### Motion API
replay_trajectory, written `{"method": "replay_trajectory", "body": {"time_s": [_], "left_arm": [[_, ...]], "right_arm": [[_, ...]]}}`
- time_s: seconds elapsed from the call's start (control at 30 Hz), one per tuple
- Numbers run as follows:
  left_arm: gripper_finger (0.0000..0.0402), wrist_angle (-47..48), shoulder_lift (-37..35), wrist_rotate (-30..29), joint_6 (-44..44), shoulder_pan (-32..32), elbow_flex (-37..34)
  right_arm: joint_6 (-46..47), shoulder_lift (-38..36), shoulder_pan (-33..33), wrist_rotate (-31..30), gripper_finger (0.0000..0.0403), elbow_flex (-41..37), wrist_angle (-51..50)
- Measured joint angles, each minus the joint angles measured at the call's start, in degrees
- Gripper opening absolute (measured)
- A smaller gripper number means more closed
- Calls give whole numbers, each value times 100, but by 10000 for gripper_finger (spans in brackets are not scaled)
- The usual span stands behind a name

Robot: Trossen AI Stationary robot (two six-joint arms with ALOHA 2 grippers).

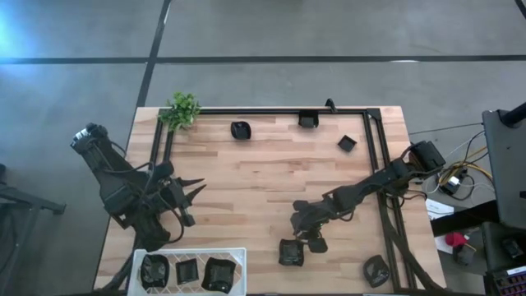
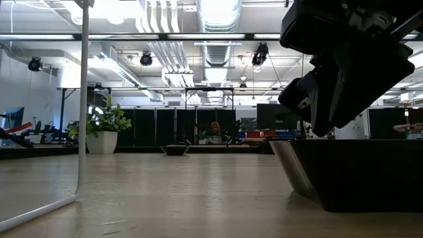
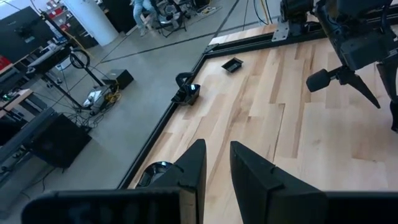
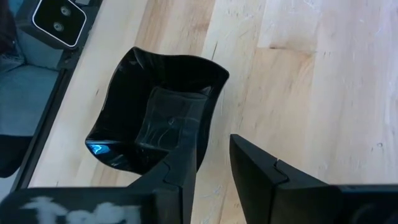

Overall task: Pick & Place Mini shaped plates
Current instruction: Stack the black distorted square plate on top of the other black distorted square plates on the shelf

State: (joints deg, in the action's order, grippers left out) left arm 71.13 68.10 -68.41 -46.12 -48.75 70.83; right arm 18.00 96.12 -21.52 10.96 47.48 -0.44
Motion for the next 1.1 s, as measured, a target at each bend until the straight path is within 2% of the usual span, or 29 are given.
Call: {"method": "replay_trajectory", "body": {"time_s": [0.9,1.0,1.1], "left_arm": [[68,-2,-70,34,22,-2,0],[68,-2,-70,34,23,0,0],[68,-2,-70,36,52,0,0]], "right_arm": [[-302,621,-74,-93,91,9,303],[-302,629,-80,-192,66,9,307],[-299,627,-81,-190,22,13,337]]}}
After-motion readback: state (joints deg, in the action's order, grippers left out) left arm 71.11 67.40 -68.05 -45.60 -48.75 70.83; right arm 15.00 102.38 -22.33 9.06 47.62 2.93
